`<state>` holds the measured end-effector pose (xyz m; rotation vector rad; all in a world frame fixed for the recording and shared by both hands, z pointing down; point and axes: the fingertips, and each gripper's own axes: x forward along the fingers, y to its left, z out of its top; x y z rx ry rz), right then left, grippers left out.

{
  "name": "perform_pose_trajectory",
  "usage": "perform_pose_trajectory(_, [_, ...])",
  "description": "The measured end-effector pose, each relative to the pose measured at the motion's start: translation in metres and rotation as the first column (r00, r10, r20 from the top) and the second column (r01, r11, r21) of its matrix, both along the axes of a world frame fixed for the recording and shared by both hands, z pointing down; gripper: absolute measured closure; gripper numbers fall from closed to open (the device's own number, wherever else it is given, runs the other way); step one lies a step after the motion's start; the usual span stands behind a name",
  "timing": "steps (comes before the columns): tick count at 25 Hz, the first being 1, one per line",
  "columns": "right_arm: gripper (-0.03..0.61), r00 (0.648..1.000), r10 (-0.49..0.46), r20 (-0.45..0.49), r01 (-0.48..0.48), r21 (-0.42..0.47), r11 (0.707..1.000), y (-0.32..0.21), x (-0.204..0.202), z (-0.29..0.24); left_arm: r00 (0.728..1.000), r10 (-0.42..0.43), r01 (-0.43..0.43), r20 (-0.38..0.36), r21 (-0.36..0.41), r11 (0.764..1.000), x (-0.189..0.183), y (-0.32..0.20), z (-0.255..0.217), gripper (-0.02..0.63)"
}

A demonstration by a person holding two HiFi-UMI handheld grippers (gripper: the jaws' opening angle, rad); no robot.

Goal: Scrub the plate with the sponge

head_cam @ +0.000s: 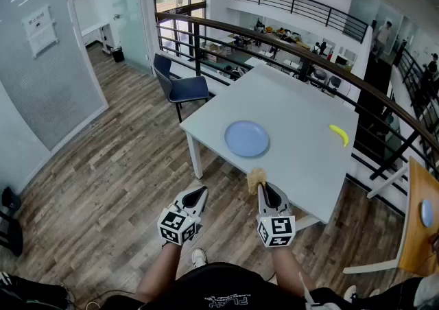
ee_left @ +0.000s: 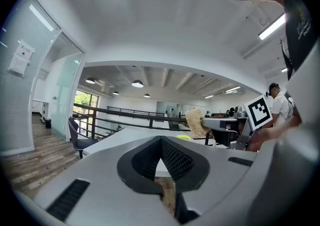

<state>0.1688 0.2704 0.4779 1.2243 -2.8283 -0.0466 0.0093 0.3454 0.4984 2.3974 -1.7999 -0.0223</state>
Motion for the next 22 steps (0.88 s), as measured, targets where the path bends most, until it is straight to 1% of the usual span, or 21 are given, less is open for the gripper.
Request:
perform_pose_trajectory(3, [0.537,1.000,-0.002,-0.005,0.002,-0.003,1.000,0.005,0.005,-0.002,1.000,-0.002,0.002,0.001,-0.003,1.000,0.006,0.003,-0.002,0.611])
perform_pose_trajectory(7, [0.537,1.000,-0.015,-0.015,0.014,-0.010,1.000,0.010,0.010,0.002,0.999,-0.028,0.028,-0.017,-0.019,0.999,0.011,0.002,0.003,0.611])
perform_pose_trajectory(12, [0.537,0.999,-0.032,-0.024,0.031,-0.004,0.999,0.011,0.011,0.003,0.999,-0.036,0.035,-0.030,-0.030,0.999,0.014,-0.003,0.008,0.611])
perform_pose_trajectory(18, [0.537,0.999,-0.045,0.030,0.045,-0.009,0.999,0.006,0.002,0.000,0.999,-0.038,0.037,-0.034,-0.033,0.999,0.007,-0.013,0.009,0.611])
perform_pose_trajectory(22, [0.537,0.997,-0.064,0.044,0.064,-0.008,0.998,0.001,-0.011,-0.002,0.999,-0.034,0.032,-0.039,-0.042,0.999,0.001,-0.020,0.012,0.611])
